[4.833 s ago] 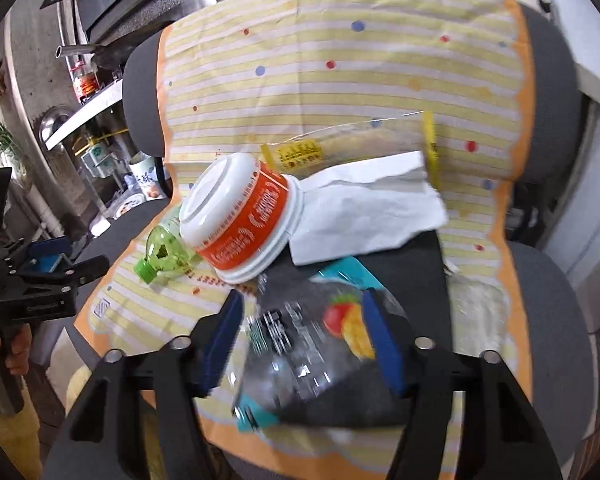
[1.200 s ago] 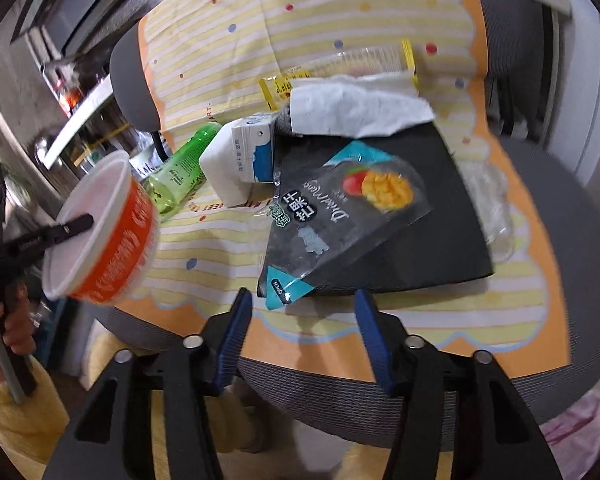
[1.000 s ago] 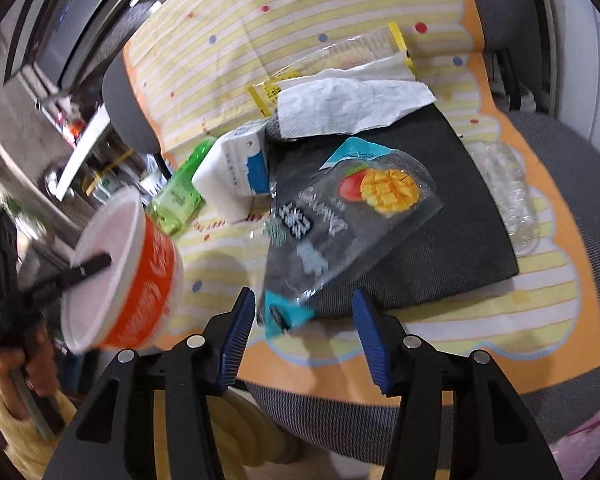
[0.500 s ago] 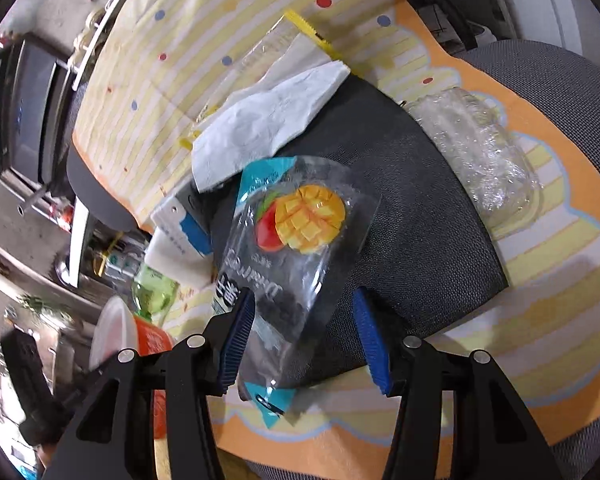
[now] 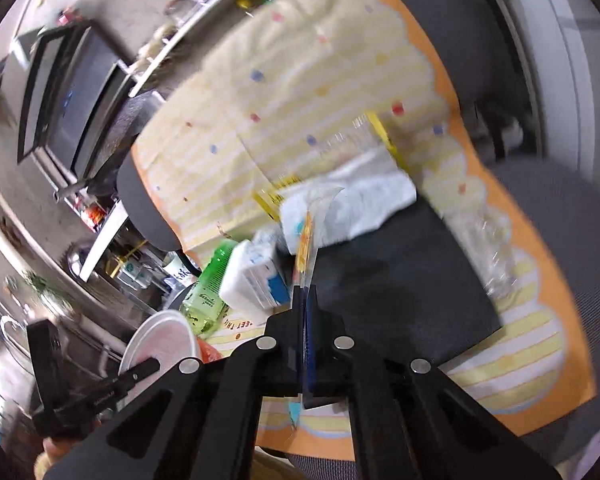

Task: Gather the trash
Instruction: 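Grasp the dried-mango snack bag with the right tool while the left tool holds the bowl, then carry the bowl and snack bag over the pink trash bin with both tools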

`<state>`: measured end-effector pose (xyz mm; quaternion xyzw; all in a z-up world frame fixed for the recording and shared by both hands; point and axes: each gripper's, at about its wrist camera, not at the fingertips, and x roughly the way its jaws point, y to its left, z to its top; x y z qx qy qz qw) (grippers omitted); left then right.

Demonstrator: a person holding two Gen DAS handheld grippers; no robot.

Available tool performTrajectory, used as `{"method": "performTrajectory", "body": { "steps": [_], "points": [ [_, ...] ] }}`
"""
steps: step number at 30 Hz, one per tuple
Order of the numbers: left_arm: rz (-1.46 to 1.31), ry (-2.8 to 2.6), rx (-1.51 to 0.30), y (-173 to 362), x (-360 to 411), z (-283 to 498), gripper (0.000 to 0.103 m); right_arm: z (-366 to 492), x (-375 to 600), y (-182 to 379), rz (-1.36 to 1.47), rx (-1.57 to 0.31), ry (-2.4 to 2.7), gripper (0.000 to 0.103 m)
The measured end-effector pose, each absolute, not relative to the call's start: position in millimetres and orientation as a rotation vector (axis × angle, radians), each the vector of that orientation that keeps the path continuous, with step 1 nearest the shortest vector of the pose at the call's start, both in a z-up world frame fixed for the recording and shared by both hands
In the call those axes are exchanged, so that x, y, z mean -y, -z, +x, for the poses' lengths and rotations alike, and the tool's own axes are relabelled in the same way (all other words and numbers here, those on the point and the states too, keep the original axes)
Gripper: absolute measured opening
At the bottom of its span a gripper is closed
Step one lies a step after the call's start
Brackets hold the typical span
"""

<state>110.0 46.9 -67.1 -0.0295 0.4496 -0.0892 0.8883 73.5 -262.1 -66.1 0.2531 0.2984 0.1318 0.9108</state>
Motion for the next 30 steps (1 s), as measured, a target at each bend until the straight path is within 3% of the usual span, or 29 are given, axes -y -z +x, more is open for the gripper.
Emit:
{"method": "performTrajectory", "body": {
  "steps": [12,30],
  "points": [
    [-0.019,0.292,-0.879,45,13,87,0.005,4,294,28,0.429,-0.508,-0.203,0.001],
    [0.139,0.772,-0.888,78,214,28,0.005,-131,416,78,0.404,-0.571,0.317,0.002]
  ]
}}
